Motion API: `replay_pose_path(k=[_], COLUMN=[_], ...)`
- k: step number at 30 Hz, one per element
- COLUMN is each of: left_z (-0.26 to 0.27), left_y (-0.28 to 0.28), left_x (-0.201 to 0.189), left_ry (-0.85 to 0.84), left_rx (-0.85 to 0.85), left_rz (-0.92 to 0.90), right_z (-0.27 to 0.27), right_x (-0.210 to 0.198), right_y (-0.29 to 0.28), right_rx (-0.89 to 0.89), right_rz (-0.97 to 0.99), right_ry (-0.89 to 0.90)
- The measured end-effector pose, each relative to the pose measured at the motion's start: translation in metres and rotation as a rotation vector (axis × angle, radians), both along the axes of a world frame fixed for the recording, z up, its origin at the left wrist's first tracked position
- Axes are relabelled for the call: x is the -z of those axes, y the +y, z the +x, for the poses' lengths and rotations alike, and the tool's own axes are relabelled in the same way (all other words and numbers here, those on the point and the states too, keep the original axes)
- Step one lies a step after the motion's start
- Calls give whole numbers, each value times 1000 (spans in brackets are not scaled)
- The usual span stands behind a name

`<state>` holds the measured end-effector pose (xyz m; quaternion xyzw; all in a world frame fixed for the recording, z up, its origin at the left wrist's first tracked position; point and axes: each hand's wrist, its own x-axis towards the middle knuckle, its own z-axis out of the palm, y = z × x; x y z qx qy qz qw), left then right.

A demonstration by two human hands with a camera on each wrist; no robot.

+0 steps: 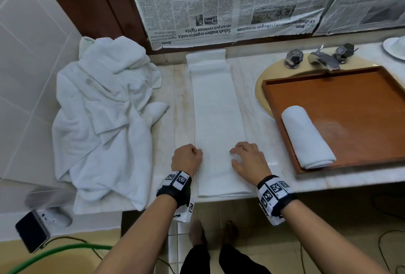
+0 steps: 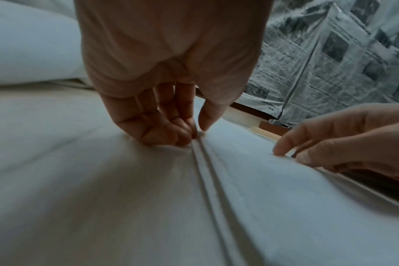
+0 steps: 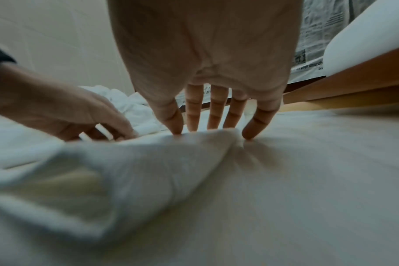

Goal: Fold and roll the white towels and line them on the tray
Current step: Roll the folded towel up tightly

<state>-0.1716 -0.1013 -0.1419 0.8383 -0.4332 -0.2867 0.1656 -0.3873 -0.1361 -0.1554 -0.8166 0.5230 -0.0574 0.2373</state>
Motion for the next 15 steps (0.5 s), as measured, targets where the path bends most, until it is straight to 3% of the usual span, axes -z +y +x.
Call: replay_pose_path(k=[9, 15], left_z=[-5, 5], left_y=[-8, -7], left_x=[-5, 3], left_ry=[-23, 124], left_rx=[-51, -137], left_rz=[49, 34], right_z=[2, -1], right_x=[4, 6], right_y=[-4, -15], right_rx=[-24, -41], right_rz=[-2, -1], right_ry=[-11, -4])
